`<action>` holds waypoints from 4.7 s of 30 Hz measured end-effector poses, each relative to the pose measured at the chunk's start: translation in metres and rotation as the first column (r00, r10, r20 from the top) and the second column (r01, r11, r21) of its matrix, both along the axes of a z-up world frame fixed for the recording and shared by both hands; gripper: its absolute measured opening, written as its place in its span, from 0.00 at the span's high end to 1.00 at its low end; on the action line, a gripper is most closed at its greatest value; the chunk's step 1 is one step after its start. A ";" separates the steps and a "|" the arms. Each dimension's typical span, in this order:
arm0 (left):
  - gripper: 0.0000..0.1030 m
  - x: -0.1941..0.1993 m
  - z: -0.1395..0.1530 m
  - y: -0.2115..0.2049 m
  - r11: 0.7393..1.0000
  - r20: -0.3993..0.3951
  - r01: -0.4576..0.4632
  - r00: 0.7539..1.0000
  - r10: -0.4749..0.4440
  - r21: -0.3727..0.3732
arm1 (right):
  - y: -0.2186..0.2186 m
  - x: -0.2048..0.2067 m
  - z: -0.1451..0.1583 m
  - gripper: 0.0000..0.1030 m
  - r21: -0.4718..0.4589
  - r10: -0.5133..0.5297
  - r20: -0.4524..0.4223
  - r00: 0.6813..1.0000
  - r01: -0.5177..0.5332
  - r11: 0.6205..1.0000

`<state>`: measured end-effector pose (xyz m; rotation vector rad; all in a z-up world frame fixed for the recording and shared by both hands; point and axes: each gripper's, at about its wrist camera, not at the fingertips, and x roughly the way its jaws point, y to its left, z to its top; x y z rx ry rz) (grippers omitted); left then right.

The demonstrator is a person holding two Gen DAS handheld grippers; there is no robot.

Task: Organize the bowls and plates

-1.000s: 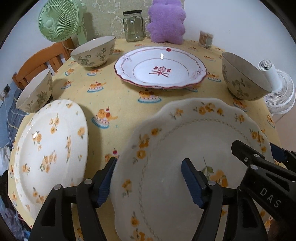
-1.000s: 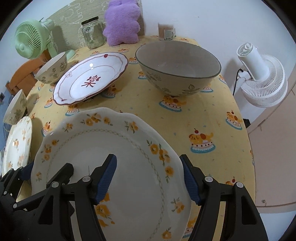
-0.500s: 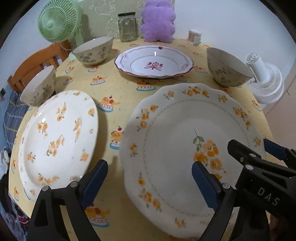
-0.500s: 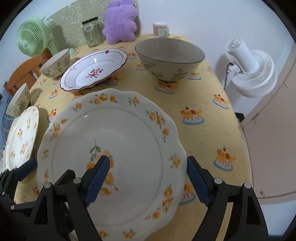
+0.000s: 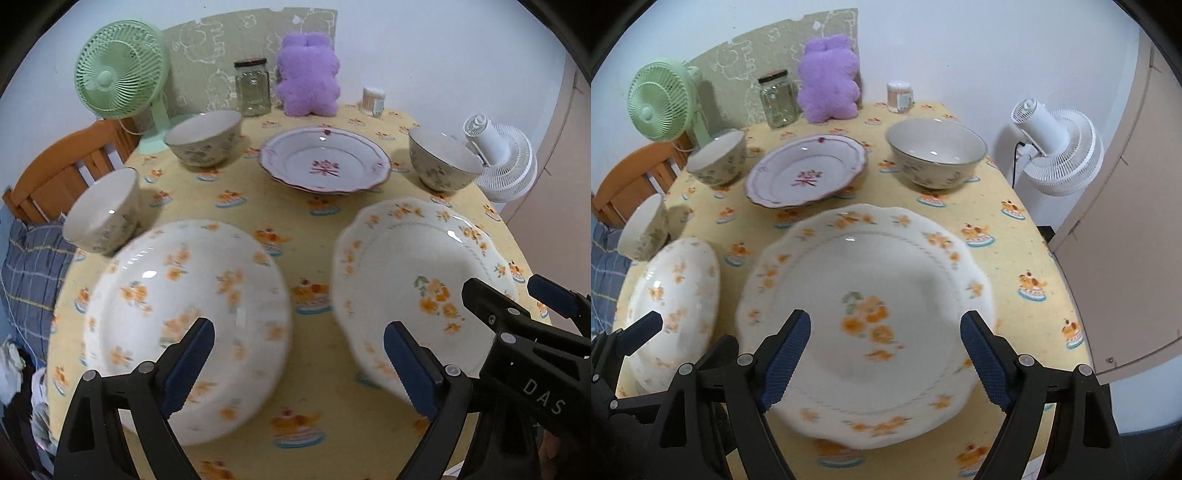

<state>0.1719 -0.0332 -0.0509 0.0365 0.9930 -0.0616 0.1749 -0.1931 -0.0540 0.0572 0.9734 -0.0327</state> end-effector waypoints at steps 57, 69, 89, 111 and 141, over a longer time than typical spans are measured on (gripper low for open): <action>0.26 0.040 -0.055 0.163 0.990 -0.140 -0.130 0.981 0.136 0.052 | 0.183 0.069 -0.059 0.36 0.052 0.120 -0.170 0.978 -0.113 0.992; 0.30 0.037 -0.056 0.167 0.992 -0.139 -0.121 0.983 0.124 0.033 | 0.185 0.068 -0.063 0.36 0.032 0.116 -0.198 0.973 -0.112 0.993; 0.31 0.012 -0.042 0.170 0.999 -0.215 -0.036 0.976 0.030 -0.026 | 0.185 0.032 -0.048 0.35 0.002 0.063 -0.257 0.964 -0.064 0.998; 0.33 0.003 0.011 0.105 0.997 -0.119 -0.066 0.991 0.062 -0.027 | 0.119 0.024 0.010 0.35 0.019 0.105 -0.146 0.984 -0.103 0.994; 0.33 0.036 -0.023 -0.070 0.998 -0.183 -0.002 0.983 -0.010 -0.066 | -0.067 0.040 -0.028 0.39 -0.012 -0.004 -0.230 0.973 0.001 1.000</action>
